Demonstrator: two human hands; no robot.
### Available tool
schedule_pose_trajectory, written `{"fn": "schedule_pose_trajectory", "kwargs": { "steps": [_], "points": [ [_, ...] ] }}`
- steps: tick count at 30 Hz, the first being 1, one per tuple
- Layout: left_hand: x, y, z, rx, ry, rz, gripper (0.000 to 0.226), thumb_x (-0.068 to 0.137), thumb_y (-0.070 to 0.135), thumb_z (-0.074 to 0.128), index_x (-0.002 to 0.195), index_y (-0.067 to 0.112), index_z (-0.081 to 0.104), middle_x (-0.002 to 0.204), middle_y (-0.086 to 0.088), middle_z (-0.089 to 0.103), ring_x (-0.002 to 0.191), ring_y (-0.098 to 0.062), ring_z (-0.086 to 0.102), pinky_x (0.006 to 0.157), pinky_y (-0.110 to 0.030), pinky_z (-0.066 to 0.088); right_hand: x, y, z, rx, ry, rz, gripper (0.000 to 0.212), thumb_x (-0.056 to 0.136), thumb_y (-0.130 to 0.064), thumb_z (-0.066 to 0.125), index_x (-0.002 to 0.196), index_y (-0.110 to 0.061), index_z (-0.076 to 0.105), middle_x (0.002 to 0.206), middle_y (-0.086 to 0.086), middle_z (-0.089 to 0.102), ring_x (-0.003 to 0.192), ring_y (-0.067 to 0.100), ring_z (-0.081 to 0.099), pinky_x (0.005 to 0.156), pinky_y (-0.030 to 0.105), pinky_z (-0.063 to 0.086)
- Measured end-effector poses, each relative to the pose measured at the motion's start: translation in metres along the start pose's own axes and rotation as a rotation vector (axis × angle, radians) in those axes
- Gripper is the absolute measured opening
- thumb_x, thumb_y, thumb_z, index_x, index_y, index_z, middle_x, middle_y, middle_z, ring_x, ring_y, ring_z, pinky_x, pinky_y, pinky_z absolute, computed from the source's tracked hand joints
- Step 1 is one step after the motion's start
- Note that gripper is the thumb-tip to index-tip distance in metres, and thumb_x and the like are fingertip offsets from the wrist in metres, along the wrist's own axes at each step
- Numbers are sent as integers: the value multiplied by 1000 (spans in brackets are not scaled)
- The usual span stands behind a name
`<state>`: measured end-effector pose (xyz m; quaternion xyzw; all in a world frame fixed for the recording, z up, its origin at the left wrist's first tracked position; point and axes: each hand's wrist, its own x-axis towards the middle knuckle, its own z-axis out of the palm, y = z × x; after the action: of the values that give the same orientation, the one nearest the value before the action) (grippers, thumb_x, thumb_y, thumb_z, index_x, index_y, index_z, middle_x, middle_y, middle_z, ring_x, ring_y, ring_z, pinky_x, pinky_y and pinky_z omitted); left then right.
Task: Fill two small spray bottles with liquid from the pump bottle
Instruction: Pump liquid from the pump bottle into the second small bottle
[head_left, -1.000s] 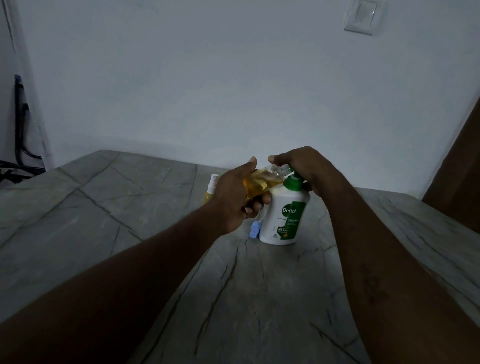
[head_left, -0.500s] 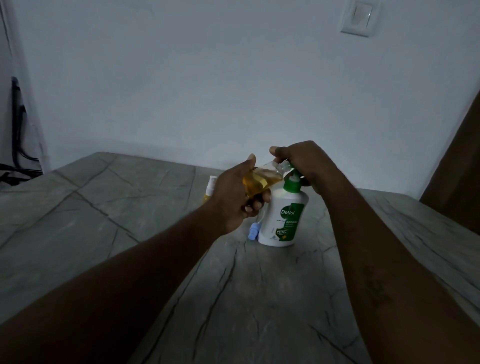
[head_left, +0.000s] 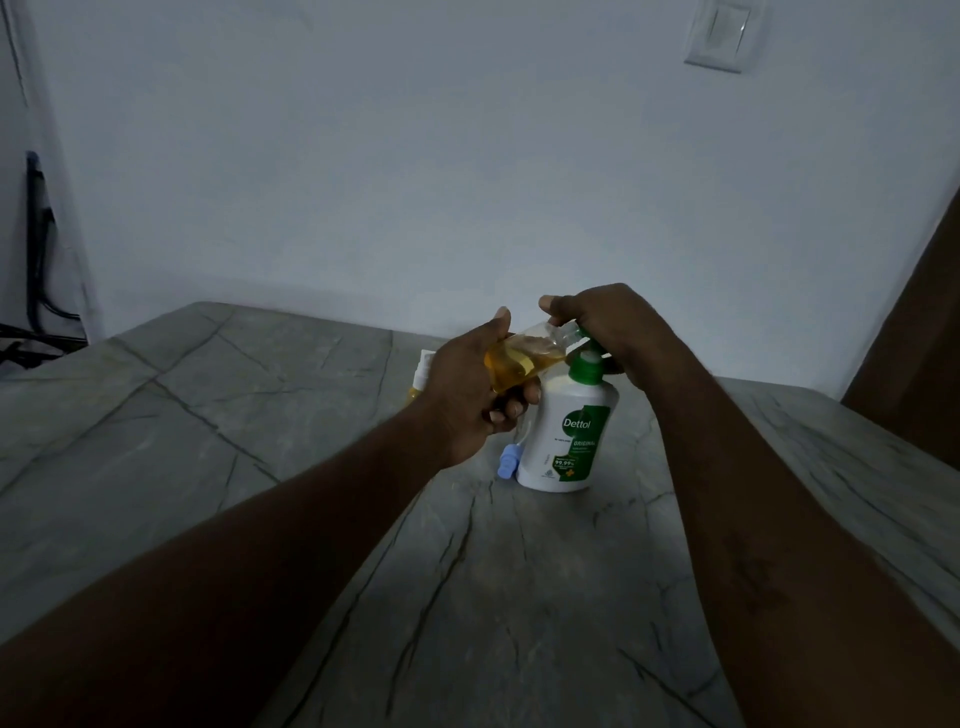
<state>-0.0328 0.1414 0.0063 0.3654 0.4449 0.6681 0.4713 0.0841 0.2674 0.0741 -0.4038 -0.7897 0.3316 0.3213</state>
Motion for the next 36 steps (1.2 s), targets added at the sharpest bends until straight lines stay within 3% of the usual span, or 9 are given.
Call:
{"fn": "schedule_pose_trajectory", "kwargs": {
  "steps": [3, 7, 12, 18, 26, 36],
  "points": [
    [1, 2, 1, -11, 5, 8, 56, 101, 57, 44, 107, 7, 68, 65, -13, 61, 45, -16, 44, 45, -23, 26, 0, -4, -2, -49, 36, -67, 38, 89, -51, 71, 96, -14, 77, 94, 5, 73, 86, 25, 70, 77, 40, 61],
    [0, 1, 0, -13, -13, -1, 55, 102, 57, 43, 107, 8, 69, 66, -12, 61, 45, -16, 44, 44, -22, 26, 1, -2, 0, 2, 18, 1, 33, 86, -50, 73, 90, -18, 77, 97, 6, 76, 92, 27, 72, 78, 38, 59],
    [0, 1, 0, -5, 7, -6, 55, 101, 57, 44, 98, 8, 69, 65, -13, 61, 45, -16, 44, 45, -23, 26, 1, 1, 1, 38, -32, 59, 33, 85, -46, 76, 98, -16, 76, 103, 9, 75, 99, 31, 70, 86, 42, 57],
    [-2, -1, 0, 18, 31, -24, 54, 101, 56, 45, 96, 8, 69, 65, -13, 61, 46, -16, 44, 45, -24, 24, -1, 4, 5, 54, -72, 91, 36, 85, -42, 77, 106, -13, 75, 109, 11, 73, 98, 29, 68, 81, 38, 52],
    [0, 2, 2, -20, 1, 3, 54, 102, 56, 44, 100, 8, 68, 65, -13, 60, 47, -16, 44, 43, -23, 25, 3, -2, -3, -21, 41, -35, 35, 87, -50, 74, 92, -15, 77, 92, 4, 74, 87, 24, 71, 77, 40, 60],
    [-1, 2, 0, -12, 8, -9, 54, 101, 56, 45, 96, 8, 70, 65, -13, 61, 46, -16, 44, 42, -22, 25, 1, 2, 3, 61, -32, 65, 32, 84, -43, 78, 98, -14, 77, 102, 10, 76, 90, 27, 70, 79, 39, 56]
  ]
}}
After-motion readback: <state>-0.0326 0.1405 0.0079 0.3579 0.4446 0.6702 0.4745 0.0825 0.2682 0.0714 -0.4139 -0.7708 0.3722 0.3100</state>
